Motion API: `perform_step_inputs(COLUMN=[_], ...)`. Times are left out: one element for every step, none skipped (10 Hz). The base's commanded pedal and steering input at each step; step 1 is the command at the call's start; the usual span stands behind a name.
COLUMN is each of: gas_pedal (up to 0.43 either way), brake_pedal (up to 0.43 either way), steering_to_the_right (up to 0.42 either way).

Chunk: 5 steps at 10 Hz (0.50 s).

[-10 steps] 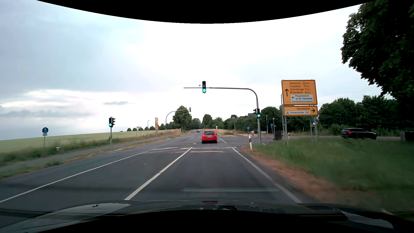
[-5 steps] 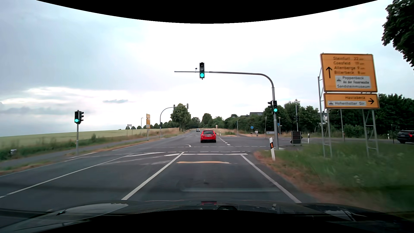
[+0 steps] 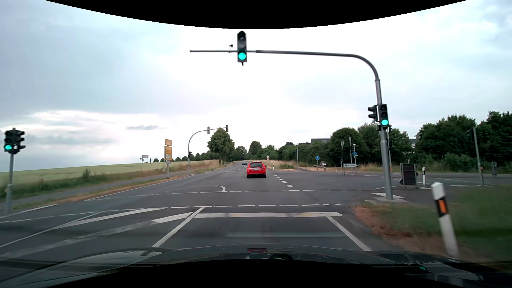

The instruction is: Follow the waypoints while adhering to traffic rules and regulations

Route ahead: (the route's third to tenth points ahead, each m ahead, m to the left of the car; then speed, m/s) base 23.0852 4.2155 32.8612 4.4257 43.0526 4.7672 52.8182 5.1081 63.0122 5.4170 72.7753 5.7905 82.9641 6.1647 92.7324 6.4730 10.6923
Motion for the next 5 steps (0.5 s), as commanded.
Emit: perform_step_inputs(gas_pedal=[0.197,0.197,0.197,0.197,0.197], brake_pedal=[0.0,0.0,0.0,0.0,0.0], steering_to_the_right=[-0.002,-0.002,-0.002,-0.002,-0.003])
